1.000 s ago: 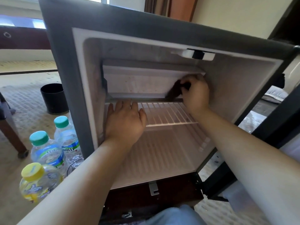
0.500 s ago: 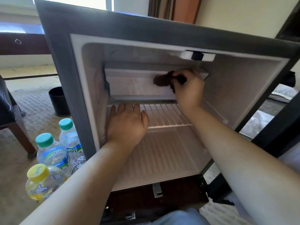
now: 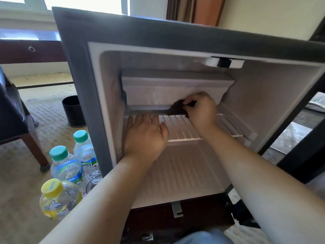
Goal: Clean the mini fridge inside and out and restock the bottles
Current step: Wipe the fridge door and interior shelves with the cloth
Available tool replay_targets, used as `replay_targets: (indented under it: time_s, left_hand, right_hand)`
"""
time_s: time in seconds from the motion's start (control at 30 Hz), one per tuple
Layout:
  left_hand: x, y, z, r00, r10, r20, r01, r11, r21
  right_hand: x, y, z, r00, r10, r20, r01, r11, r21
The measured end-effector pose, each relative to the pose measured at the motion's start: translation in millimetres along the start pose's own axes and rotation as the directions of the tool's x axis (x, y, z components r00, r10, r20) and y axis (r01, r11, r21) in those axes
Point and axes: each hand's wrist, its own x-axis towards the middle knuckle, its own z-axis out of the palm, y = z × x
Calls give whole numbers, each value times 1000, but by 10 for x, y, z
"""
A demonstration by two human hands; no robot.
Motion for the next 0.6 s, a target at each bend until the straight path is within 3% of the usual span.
replay_targets:
  time_s: [0.1, 0.17, 0.27, 0.4, 0.47, 0.53, 0.6]
  left_hand:
    - [-5, -4, 14, 1000, -9, -7, 9, 1000, -2]
    - [6, -13, 43, 1000, -11, -15, 11, 1000, -2]
    - [13, -10, 50, 1000, 7, -17, -7, 1000, -5]
    - [3, -3, 28, 999, 6, -39, -7, 1000, -23]
    - [4, -10, 44, 999, 1, -52, -3, 999, -38]
    - [10, -17, 58, 998, 1, -56, -3, 999, -38]
    - [15, -13, 62, 999, 3, -53, -6, 999, -48]
  right_hand:
    - [0, -44, -103, 985, -35, -167, 51, 994, 93]
    - [38, -4, -152, 949, 68, -307, -18, 986, 163]
    - [69, 135, -120, 951, 222, -215, -206, 974, 97]
    - [109, 169, -198, 997, 58, -50, -60, 997, -48]
    - [154, 176, -273, 989, 16, -145, -18, 1000, -11]
    - [219, 210, -314, 934, 115, -338, -87, 991, 99]
    - [243, 254, -304, 871, 222, -438, -147, 969, 198]
